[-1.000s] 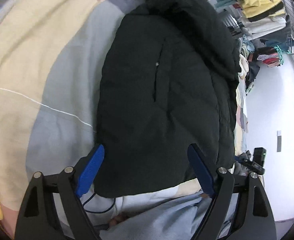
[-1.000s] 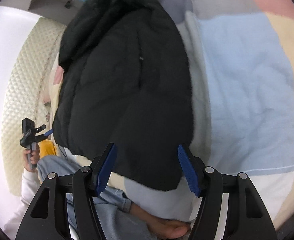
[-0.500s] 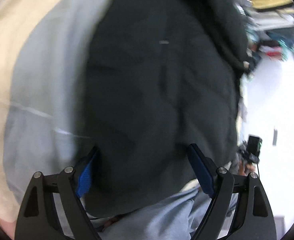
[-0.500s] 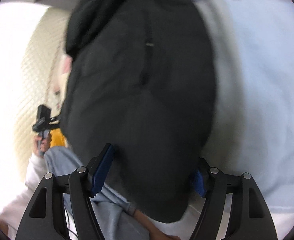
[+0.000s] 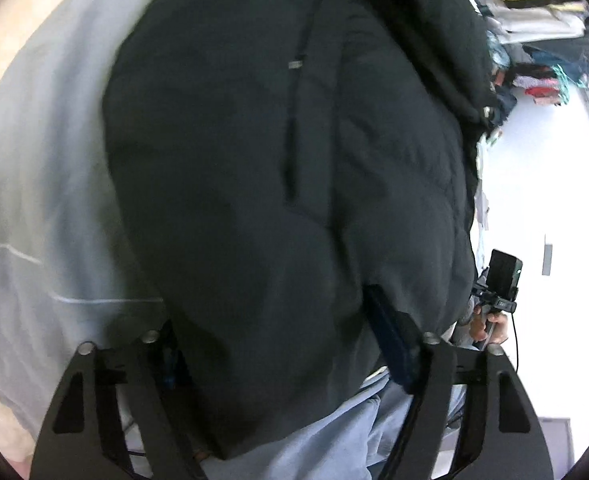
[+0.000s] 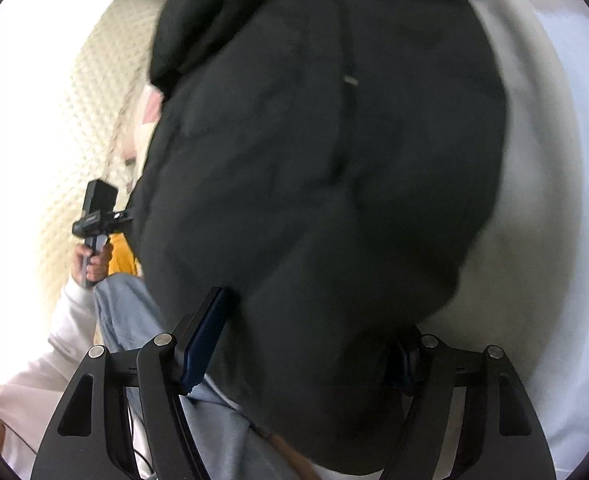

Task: Fold large clothes

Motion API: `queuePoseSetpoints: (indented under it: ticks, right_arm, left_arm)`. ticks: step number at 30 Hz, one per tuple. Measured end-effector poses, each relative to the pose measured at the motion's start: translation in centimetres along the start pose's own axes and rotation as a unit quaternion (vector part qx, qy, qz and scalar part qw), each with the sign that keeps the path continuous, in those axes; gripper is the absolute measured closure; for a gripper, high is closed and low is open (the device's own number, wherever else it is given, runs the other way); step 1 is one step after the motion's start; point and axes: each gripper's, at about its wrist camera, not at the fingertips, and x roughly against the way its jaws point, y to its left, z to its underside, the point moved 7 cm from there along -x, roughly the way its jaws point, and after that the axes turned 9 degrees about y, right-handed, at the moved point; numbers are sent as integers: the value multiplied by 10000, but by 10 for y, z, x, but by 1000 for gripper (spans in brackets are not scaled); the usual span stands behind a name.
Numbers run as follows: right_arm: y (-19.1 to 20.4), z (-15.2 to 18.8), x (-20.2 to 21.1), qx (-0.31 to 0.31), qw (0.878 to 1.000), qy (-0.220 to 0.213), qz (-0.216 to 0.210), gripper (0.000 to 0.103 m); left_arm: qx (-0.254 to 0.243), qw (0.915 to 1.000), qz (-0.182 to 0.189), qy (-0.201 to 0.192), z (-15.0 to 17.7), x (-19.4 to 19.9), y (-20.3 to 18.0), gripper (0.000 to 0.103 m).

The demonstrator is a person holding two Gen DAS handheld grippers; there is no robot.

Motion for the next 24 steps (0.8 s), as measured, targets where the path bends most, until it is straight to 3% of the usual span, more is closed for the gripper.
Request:
queuePoseSetpoints:
  ticks: [2,4,6,8,11,15,20,24]
  right_arm:
    - [13,-2,5,204,9997,-47,91,52]
    - [25,-5,10,362,9987,-110,332,82]
    - [30,-7,17,437,9972,-199,567,91]
    - [33,-7,29,350,9947,-385,882,94]
    - [56,-4,47,475,9903,-724,1083,96]
    - [78,3,80,633,9843,-1150,1183,96]
    - [106,25,112,784,9774,-1569,1177,96]
    - [122,41,129,915,9730,-1797,1119,97]
  left_arm:
    - [-57,10000,40,-63,1,0,-6,40]
    - [16,9998,77,-181,2,3,-6,55]
    - [111,9993,130,-336,5,11,-5,68]
    - [143,9983,197,-521,11,22,-7,82]
    - [146,9959,352,-825,15,46,-15,91]
    - [-28,9916,460,-1209,25,77,-31,95]
    - [-55,9823,700,-1737,60,117,-40,96]
    - [-67,9785,720,-1932,88,126,-51,97]
